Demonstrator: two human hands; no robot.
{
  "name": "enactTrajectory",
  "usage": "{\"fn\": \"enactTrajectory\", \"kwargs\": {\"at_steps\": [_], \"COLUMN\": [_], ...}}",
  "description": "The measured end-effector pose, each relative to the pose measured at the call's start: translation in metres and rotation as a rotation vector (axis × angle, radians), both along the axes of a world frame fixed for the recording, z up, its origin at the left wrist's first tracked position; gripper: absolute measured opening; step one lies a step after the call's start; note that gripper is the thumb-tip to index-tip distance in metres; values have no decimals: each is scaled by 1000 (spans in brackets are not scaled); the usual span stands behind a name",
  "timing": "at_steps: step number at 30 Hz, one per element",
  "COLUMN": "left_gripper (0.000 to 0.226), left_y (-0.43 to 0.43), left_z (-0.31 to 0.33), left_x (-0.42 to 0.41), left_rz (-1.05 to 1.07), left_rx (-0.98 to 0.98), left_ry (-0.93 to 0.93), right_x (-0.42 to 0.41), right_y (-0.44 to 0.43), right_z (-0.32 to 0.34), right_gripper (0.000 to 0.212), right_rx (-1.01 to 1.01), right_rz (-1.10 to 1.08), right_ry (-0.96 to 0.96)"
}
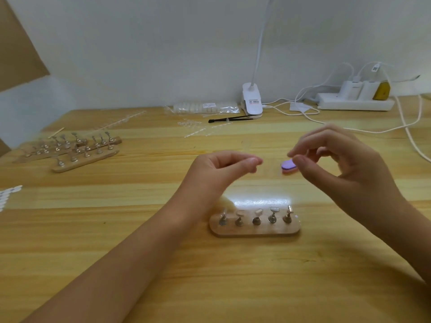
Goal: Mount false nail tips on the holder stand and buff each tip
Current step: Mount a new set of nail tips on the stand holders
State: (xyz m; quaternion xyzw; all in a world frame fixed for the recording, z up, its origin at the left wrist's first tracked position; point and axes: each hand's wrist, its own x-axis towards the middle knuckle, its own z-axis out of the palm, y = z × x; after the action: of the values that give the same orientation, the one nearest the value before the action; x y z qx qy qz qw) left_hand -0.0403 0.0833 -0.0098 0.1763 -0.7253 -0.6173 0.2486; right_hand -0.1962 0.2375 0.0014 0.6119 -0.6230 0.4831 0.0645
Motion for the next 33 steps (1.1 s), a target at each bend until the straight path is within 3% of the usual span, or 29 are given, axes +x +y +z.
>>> {"fn": "enactTrajectory", "kwargs": {"at_steps": [4,9,13,16,21,27,30,33], "left_gripper": [15,10,6,7,14,22,19,11], "left_y": [8,11,14,15,14,11,12,14], "left_z": [-1,-2,-5,-8,-10,-7,-9,-11], "left_x": [-2,-2,-1,-1,-1,-1,-1,-1], "left_rz": [-41,-59,-47,-37,41,124,125,100], "left_rx": [-84,-138,-289,-510,-929,-1352,-1353,-1135], "left_ry": [-34,-62,-75,-63,-29,113,130,80], "right_x": [0,2,7,7,6,8,10,11], "right_y": [-2,-3,-4,-6,-7,-10,-9,-7], "right_z": [-4,-8,-6,-7,-8,-11,-11,-10], "right_gripper": [23,20,17,10,16,15,18,18], "right_rx": [36,59,45,68,164,188,171,136], "right_rz": [-73,-54,-19,8,94,138,143,159], "right_ry": [63,50,28,-35,-250,-280,-276,-268]}}
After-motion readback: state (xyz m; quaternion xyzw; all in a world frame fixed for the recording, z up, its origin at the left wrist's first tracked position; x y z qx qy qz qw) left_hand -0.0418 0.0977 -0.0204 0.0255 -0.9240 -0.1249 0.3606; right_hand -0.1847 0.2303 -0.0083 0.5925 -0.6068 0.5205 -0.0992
